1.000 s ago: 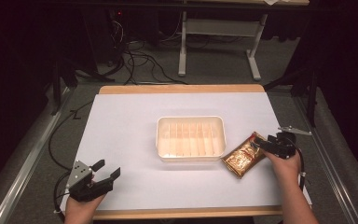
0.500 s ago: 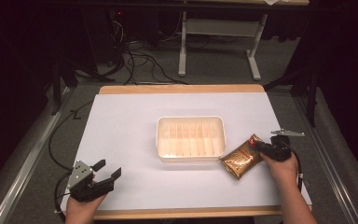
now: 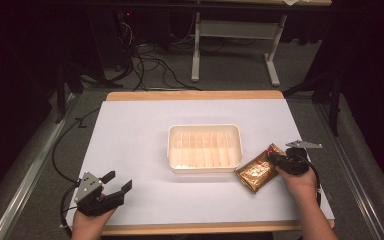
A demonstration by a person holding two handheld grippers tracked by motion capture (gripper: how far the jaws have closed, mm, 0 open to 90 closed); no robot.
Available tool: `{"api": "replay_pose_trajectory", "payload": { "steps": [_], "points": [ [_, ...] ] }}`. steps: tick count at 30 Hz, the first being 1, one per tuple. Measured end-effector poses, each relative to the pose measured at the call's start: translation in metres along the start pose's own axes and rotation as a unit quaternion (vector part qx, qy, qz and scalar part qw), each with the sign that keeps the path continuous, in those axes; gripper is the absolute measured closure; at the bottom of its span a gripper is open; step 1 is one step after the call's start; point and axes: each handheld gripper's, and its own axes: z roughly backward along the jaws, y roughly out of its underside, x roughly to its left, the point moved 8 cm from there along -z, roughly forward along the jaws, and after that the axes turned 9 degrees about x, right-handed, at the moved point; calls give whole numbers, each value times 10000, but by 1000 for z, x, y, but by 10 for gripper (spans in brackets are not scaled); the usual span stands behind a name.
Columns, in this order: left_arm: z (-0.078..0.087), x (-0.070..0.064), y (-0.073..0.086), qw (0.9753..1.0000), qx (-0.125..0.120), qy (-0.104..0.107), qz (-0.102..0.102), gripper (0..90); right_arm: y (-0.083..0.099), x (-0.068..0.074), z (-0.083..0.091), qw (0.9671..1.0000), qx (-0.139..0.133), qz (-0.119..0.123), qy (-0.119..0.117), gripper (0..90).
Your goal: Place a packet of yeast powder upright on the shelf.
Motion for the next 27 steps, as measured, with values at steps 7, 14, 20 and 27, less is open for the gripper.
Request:
{"api": "replay_pose_trajectory", "payload": {
  "steps": [7,14,20,27],
  "points": [
    [0,5,3,10000,38,-54,39,305,-3,-40,2,9954,-249,-901,230,355],
    [3,5,4,9999,14,-98,69,305,3,-43,-7,9926,-118,-1183,-262,427],
    [4,5,3,9999,4,-108,69,305,6,-33,-5,9942,-103,-922,-545,809],
    [1,1,1,10000,-8,-44,27,305,12,-17,1,9967,29,-619,-530,875]
  ]
}}
